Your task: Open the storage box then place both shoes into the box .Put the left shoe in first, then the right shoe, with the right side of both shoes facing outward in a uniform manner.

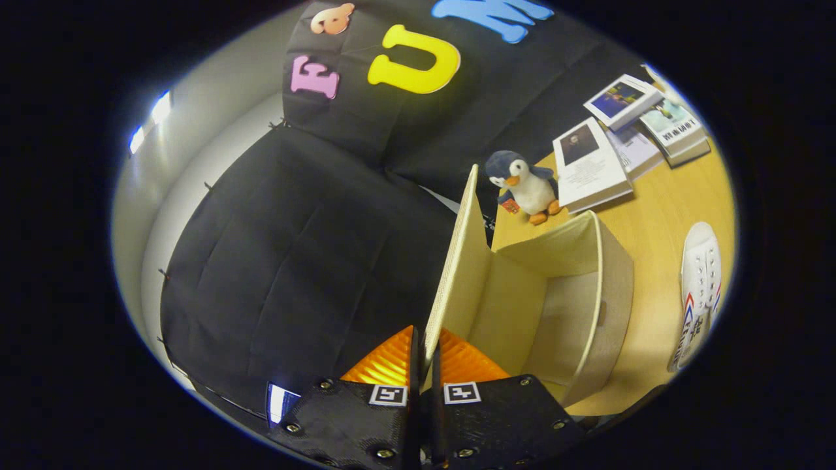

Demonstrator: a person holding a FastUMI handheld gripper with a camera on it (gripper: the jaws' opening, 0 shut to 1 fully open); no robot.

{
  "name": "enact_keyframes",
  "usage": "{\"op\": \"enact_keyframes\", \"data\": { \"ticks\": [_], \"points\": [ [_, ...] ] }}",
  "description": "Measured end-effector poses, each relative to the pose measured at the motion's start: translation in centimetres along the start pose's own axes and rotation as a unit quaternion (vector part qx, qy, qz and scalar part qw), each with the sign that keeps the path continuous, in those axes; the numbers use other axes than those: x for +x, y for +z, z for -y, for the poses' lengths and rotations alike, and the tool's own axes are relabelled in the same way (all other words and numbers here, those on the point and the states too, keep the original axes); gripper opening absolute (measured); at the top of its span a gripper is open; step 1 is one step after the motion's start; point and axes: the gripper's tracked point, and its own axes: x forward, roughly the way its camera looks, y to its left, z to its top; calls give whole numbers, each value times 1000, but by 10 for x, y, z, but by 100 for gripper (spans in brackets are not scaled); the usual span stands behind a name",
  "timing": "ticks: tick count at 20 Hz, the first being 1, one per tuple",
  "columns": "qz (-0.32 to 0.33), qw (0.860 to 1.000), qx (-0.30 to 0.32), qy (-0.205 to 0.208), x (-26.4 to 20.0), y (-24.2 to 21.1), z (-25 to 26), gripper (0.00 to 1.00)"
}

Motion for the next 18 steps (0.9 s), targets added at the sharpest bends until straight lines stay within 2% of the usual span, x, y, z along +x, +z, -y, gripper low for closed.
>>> {"op": "enact_keyframes", "data": {
  "ticks": [11,13,14,15,16,18],
  "points": [
    [-33,991,-128,-13,88,-28,-75,6],
    [-25,983,-178,-36,106,-28,-72,33],
    [-26,979,-198,-36,112,-29,-77,62],
    [-25,976,-215,-35,116,-35,-81,76],
    [-22,972,-231,-35,118,-35,-82,96],
    [-21,966,-255,-44,113,-32,-75,97]
  ]
}}
